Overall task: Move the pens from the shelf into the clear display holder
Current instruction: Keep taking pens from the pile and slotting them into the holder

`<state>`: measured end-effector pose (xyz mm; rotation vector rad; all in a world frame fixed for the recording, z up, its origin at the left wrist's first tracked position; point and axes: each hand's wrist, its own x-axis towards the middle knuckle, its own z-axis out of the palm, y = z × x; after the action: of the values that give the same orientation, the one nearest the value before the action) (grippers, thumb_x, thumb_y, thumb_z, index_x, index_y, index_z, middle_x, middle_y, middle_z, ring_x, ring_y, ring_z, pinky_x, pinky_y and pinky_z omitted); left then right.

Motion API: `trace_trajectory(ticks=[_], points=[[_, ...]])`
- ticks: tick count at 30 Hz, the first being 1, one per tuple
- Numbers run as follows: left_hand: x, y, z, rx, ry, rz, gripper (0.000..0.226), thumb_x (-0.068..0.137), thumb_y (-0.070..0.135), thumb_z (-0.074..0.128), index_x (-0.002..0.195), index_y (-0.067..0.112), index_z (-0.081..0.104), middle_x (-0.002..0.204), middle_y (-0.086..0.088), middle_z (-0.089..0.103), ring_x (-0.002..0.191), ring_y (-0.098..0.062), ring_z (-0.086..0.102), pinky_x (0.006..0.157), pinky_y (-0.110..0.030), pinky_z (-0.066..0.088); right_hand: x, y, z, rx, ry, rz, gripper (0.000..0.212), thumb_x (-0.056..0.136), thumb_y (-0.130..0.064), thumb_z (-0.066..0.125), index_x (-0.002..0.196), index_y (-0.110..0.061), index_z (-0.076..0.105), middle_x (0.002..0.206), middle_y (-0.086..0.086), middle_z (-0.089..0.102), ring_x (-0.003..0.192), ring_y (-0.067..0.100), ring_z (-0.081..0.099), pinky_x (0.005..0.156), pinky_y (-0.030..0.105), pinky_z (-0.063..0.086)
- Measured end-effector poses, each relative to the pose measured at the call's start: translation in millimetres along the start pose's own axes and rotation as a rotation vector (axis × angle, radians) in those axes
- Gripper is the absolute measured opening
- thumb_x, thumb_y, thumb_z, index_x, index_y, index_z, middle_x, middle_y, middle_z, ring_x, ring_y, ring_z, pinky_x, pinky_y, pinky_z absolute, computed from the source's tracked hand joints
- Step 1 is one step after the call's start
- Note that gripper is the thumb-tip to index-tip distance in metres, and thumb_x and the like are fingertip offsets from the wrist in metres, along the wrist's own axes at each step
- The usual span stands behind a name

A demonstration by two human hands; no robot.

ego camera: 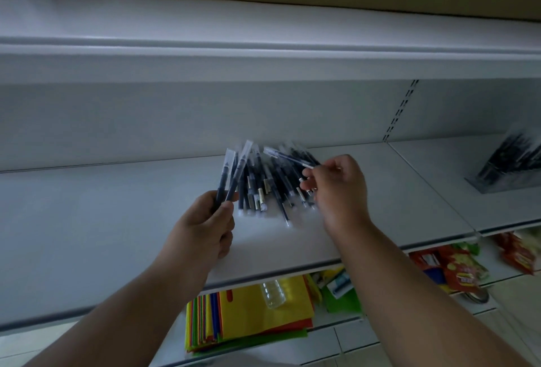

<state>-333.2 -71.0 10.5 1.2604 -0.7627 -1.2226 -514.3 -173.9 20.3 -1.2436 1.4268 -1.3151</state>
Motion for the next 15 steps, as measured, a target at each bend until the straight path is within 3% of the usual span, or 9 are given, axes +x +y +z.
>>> trace_trajectory(ticks=[5, 10, 15], points=[[0.0, 0.0, 25.1, 0.031, -0.035, 0.029, 0.020, 0.102, 0.004, 0.038, 0.098, 0.004, 0.058, 0.064, -0.004, 0.041, 0.050, -0.014, 0.030, 0.049, -0.029, 0.026, 7.2, -11.6, -30.4, 0.337, -0.005, 0.109, 0.017, 0.087, 0.005, 0.046, 0.078, -0.009, 0.049, 0.073, 0.010, 0.069, 0.056, 0.016, 0.059, 0.050, 0.028, 0.040], [0.3, -7.0, 69.1, -0.006, -0.085, -0.018, 0.023, 0.098, -0.002, 0.038, 0.089, 0.005, 0.058, 0.067, -0.006, 0.045, 0.047, -0.015, 0.028, 0.044, -0.026, 0.022, -4.1, -15.0, -81.6, 0.444, -0.101, 0.155, 0.029, 0.086, 0.006, 0.059, 0.064, -0.012, 0.051, 0.071, 0.009, 0.066, 0.058, 0.014, 0.054, 0.050, 0.024, 0.037], [-5.1, -17.3, 136.2, -0.004, -0.161, -0.030, 0.023, 0.104, 0.011, 0.042, 0.104, 0.012, 0.065, 0.058, 0.003, 0.034, 0.045, -0.011, 0.021, 0.046, -0.026, 0.015, -14.9, -15.4, -156.1, 0.414, -0.057, 0.129, 0.020, 0.089, 0.004, 0.061, 0.086, -0.014, 0.054, 0.083, 0.012, 0.073, 0.059, 0.015, 0.050, 0.050, 0.025, 0.035]])
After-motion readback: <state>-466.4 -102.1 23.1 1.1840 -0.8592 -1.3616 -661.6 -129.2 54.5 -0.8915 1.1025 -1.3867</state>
